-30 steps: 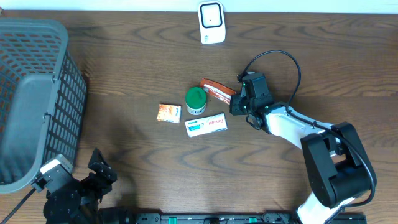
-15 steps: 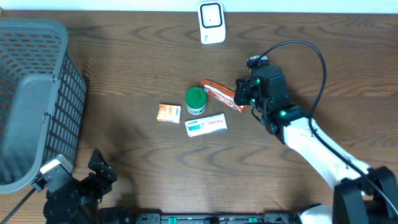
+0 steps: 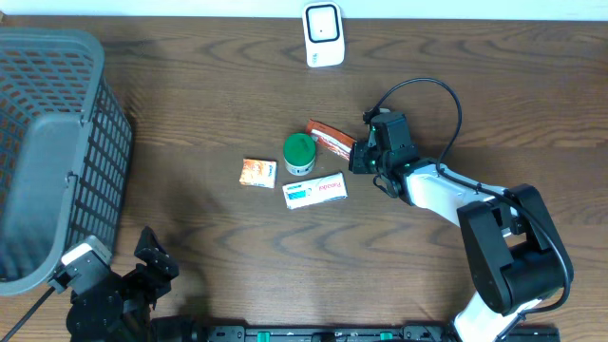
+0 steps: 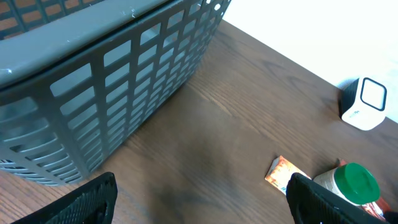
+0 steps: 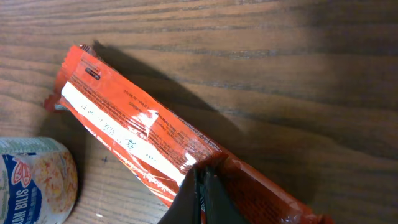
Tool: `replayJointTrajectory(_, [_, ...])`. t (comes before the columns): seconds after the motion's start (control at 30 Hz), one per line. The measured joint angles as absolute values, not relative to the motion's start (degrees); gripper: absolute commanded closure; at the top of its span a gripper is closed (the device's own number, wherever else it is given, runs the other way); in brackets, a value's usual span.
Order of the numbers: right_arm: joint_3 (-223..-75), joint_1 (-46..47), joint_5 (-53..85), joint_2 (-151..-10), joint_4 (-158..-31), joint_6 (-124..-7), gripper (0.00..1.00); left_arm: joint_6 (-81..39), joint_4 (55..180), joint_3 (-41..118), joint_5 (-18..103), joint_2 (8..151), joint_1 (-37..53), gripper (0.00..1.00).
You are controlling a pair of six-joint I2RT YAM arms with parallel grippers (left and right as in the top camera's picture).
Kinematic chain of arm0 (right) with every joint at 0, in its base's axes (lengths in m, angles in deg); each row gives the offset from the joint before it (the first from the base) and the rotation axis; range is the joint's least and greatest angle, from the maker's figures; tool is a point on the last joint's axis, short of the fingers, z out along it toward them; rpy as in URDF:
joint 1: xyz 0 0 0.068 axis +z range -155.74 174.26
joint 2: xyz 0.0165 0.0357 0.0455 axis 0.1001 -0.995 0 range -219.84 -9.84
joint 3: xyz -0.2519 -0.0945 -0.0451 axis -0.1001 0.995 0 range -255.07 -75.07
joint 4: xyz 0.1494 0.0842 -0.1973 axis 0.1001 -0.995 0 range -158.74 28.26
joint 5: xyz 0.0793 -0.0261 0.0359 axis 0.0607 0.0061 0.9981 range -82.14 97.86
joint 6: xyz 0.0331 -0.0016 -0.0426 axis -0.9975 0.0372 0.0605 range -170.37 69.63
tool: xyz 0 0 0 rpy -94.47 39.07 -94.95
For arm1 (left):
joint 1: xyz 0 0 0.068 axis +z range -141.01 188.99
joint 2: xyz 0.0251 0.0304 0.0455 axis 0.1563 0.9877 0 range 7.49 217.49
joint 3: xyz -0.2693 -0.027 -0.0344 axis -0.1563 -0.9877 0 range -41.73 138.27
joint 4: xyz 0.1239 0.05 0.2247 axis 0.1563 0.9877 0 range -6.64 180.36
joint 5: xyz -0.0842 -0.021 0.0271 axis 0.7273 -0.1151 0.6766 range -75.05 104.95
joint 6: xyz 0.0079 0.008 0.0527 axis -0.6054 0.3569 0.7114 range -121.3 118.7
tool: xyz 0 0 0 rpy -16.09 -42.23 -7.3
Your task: Scan the item barcode
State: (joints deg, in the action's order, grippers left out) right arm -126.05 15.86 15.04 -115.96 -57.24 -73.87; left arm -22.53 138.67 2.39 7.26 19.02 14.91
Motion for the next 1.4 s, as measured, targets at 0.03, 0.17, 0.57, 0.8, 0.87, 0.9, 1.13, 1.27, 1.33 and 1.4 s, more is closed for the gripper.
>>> replayJointTrajectory(0.03, [-126.2,15.9,15.2,-115.9,-57.9,-73.9,0.99,-22.5,138.7,2.4,7.3,19.0,14.9,0.13])
replayJointTrajectory(0.17, [-126.4,15.9,15.8,-114.0,-63.6,-74.5,0.99,-22.5,138.6,2.4,7.3,19.0,14.9,0.13])
replayJointTrajectory(0.57, [-125.8,16.1,12.5,-99.7,-76.3,-79.8,0.92,-22.5,138.7,2.4,7.3,19.0,14.9,0.13])
replayJointTrajectory(0.8, [-125.8,15.5,3.3,-99.1,-76.5,-80.1,0.99,-22.5,138.7,2.4,7.3,19.0,14.9,0.13])
replayJointTrajectory(0.87, [-125.8,14.9,2.1,-101.1,-76.4,-80.1,0.99,-22.5,138.7,2.4,7.3,19.0,14.9,0.12])
replayJointTrajectory(0.9, [-125.8,14.5,1.8,-102.4,-76.2,-80.1,0.99,-22.5,138.7,2.4,7.3,19.0,14.9,0.13])
replayJointTrajectory(1.13, [-125.8,13.6,1.3,-111.9,-73.9,-79.9,0.99,-22.5,138.6,2.4,7.3,19.0,14.9,0.13])
replayJointTrajectory(1.27, [-126.1,13.8,5.1,-112.0,-74.1,-78.3,0.99,-22.5,138.7,2.4,7.3,19.0,14.9,0.13])
replayJointTrajectory(1.33, [-126.1,14.5,6.6,-111.7,-75.4,-78.0,0.99,-22.5,138.6,2.4,7.3,19.0,14.9,0.13])
replayJointTrajectory(1.4, [-126.1,16.0,7.9,-110.7,-78.4,-77.9,0.99,-22.5,138.6,2.4,7.3,19.0,14.9,0.13])
